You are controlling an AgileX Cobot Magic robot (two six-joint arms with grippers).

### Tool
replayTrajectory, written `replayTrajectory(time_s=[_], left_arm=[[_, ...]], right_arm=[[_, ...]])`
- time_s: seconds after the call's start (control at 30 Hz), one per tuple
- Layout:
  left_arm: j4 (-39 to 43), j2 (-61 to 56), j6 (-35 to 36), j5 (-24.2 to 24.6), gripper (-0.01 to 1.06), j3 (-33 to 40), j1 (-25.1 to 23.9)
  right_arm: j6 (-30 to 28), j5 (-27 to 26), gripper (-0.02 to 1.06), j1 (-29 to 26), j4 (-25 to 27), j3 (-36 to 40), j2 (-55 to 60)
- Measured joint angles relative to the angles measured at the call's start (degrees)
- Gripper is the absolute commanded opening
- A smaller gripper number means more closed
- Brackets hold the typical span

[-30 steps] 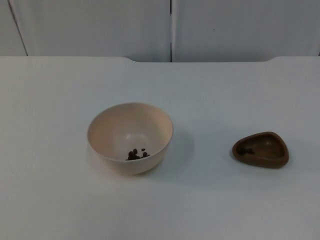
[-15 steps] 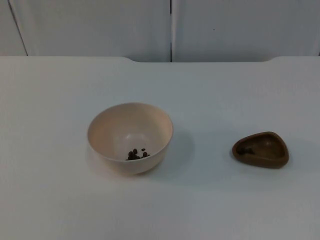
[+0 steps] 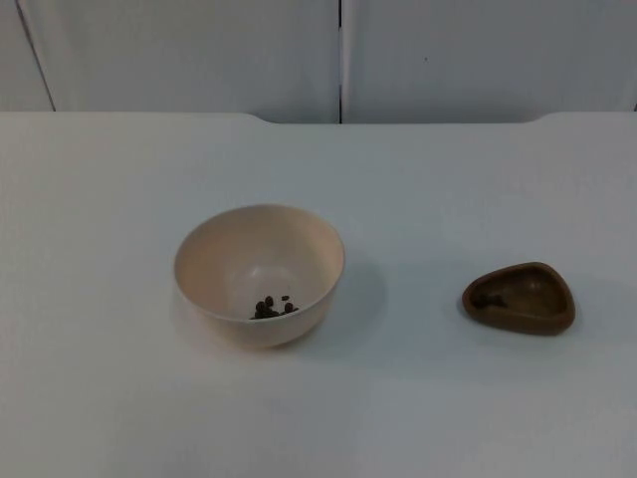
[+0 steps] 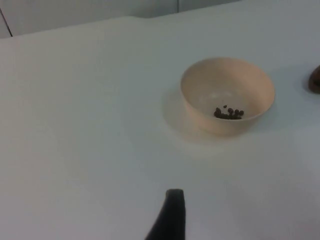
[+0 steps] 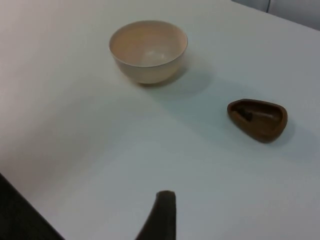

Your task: Pick up the bowl with the left hand and pour the coffee beans from the cup into the bowl with the right hand.

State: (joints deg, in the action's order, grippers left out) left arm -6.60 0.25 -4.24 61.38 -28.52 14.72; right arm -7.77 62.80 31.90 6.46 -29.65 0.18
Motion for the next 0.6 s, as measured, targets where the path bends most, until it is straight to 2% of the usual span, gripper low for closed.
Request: replayTrajectory(time_s=[0.37,0.6], left_arm=[[0.8,0.0,1.3,0.1,0.77,0.0,0.0],[1.7,0.0,2.7,0.1,1.04,0.0,0.0]], right_arm=[[0.0,0.0,0.77,0.0,0.0,0.0,0.0],[0.0,0.0,0.77,0.0,0.0,0.0,0.0]])
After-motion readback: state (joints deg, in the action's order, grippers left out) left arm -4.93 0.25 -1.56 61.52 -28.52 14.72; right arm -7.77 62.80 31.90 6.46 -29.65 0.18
